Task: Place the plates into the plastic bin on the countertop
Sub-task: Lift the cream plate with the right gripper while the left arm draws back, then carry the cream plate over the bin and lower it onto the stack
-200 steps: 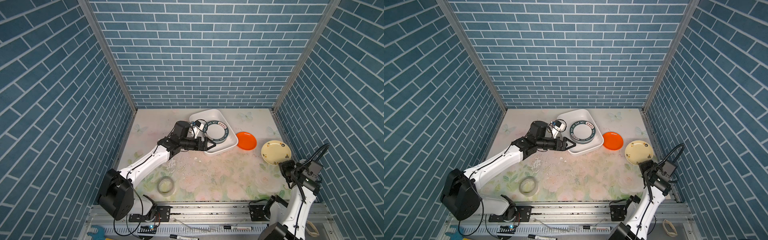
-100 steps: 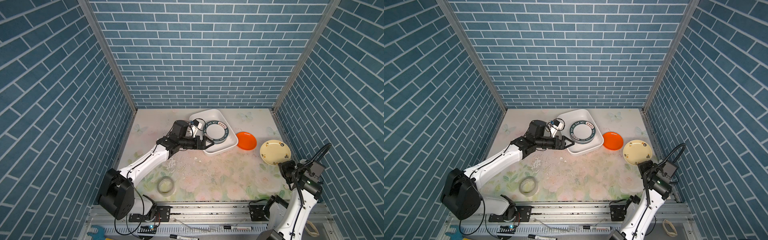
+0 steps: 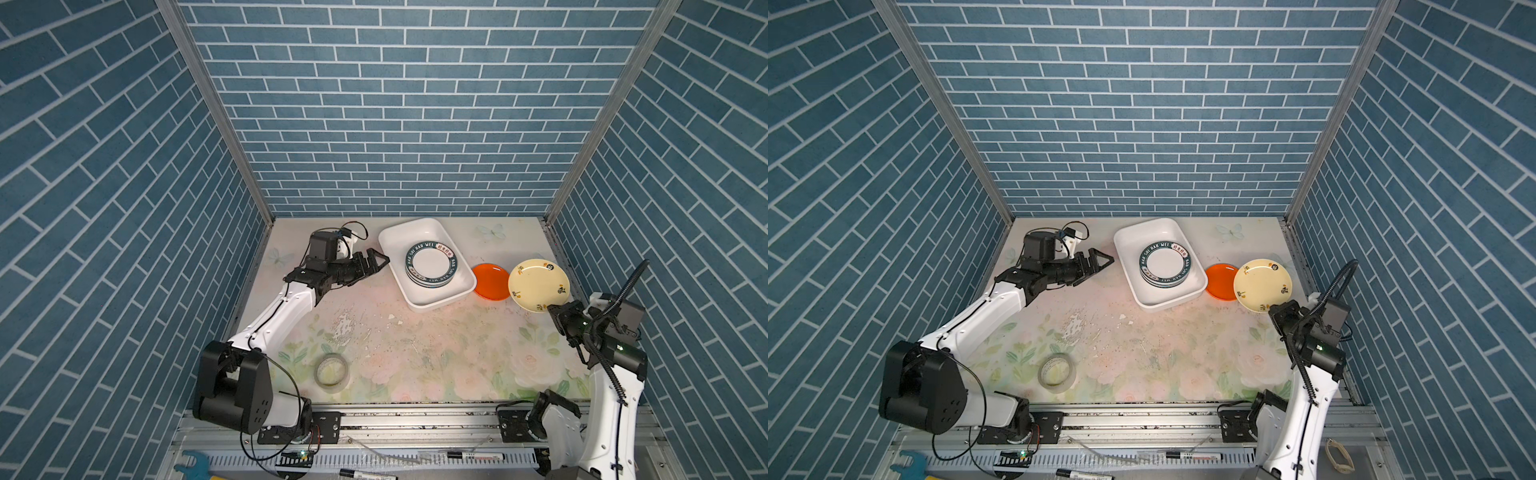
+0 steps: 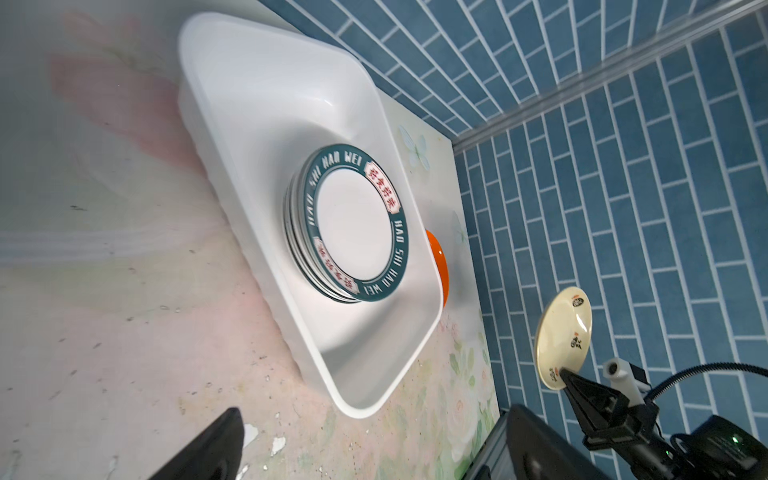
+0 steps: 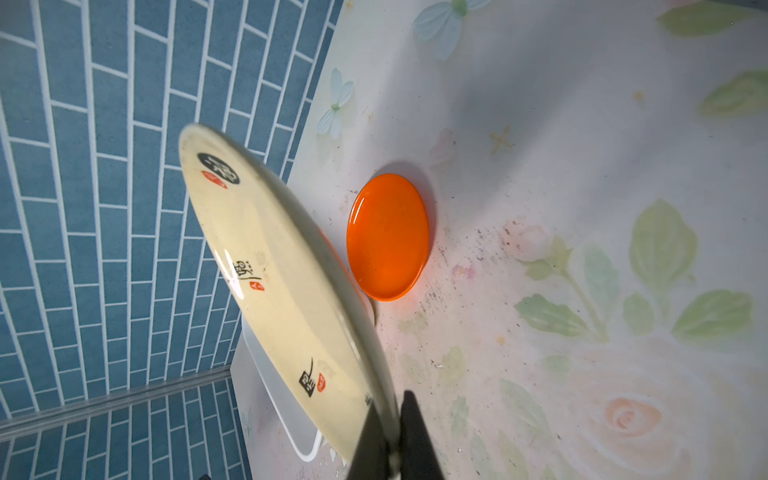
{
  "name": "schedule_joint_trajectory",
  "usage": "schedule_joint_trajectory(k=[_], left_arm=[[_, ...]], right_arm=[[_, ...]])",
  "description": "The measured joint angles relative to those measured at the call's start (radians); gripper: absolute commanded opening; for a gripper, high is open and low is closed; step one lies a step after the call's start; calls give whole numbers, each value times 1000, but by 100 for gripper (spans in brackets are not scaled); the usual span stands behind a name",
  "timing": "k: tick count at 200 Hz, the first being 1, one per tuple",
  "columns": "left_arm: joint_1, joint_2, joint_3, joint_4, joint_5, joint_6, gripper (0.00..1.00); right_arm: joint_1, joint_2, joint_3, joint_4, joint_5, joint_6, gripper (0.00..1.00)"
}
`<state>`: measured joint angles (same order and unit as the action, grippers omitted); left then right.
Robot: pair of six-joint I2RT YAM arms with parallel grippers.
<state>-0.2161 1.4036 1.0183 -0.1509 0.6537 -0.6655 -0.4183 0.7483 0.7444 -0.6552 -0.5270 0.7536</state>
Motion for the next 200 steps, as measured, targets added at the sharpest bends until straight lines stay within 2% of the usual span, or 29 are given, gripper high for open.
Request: schedule_joint_trajectory(k=[41, 67, 104, 138, 200], left_arm=[[85, 0, -3, 0, -3, -14, 100], [129, 11, -3, 10, 2, -30, 99], [198, 35, -18, 53, 28, -74, 100], [249, 34, -31, 69, 37, -92, 100], [278, 14, -31, 76, 36, -95, 100]], right_arm=[[208, 143, 65, 84, 97, 26, 1], [359, 285, 134, 150, 165, 36, 1], [517, 494, 228, 269, 266, 68, 1], [610, 703, 326, 376, 306, 114, 1], [697, 980, 448, 520, 328, 244, 1]])
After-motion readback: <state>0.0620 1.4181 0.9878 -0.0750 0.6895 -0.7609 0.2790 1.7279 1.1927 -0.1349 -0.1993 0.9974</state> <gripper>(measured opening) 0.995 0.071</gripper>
